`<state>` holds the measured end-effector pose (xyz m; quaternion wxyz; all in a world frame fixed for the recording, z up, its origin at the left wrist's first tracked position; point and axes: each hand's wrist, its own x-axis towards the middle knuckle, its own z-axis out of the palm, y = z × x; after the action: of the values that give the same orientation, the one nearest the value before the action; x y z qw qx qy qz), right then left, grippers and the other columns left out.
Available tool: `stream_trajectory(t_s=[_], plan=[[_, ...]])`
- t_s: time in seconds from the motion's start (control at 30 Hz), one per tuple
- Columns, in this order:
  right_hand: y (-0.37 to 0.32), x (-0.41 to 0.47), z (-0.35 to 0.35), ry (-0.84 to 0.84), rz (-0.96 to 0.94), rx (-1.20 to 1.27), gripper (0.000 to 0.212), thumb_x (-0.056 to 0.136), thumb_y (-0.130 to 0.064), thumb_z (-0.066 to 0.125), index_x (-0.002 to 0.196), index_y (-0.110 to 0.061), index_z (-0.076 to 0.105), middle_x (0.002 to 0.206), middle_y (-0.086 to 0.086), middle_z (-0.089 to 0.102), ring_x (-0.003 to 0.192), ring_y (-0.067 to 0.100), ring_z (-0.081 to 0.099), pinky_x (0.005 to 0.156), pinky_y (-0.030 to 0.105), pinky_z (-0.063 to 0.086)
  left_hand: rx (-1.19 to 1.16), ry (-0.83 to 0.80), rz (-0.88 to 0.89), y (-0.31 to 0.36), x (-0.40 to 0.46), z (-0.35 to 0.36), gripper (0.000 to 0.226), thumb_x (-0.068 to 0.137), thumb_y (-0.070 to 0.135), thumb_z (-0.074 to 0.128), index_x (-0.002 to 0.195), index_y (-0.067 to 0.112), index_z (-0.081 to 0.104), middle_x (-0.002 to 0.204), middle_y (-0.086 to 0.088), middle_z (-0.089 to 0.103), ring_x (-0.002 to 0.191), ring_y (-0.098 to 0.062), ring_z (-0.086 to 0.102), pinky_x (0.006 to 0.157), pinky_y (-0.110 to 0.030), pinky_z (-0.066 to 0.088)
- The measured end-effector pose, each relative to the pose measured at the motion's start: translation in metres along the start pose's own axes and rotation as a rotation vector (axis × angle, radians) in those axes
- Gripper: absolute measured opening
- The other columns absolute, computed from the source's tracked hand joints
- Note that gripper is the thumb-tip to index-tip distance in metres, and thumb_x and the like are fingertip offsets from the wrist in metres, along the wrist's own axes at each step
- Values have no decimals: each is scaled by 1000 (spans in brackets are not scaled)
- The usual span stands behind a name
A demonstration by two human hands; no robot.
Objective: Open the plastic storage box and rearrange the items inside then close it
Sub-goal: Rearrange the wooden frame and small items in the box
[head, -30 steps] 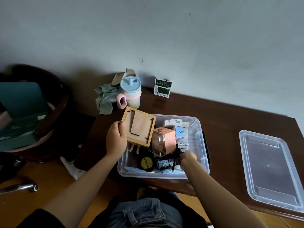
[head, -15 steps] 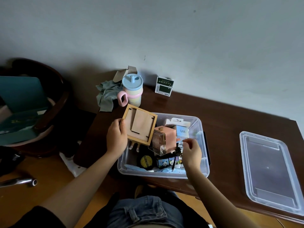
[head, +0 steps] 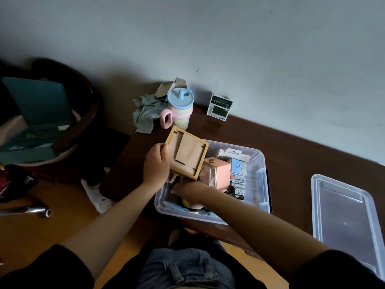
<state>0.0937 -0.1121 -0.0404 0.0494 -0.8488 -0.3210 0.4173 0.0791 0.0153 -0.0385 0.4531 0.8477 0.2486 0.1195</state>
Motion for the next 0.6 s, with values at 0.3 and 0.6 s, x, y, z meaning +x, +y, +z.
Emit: stream_trajectory(t_s=[0.3, 0.6], plan=[[6, 29, 26, 37, 151, 41, 36, 100, -15, 36, 129, 0, 52, 136, 19, 49, 128, 35, 42, 105, 41, 34, -1, -21, 9, 2, 0, -3, 33, 102, 27, 34, 118, 9, 56, 108, -8, 61, 100, -20, 57, 85, -36, 48], [10, 25, 13, 45, 79, 104, 36, 93, -15, 50, 127, -5, 52, 124, 15, 56, 109, 30, 55, 81, 30, 40, 22, -31, 13, -1, 2, -4, 33, 102, 29, 34, 117, 10, 55, 105, -5, 59, 98, -17, 55, 81, -31, 44]])
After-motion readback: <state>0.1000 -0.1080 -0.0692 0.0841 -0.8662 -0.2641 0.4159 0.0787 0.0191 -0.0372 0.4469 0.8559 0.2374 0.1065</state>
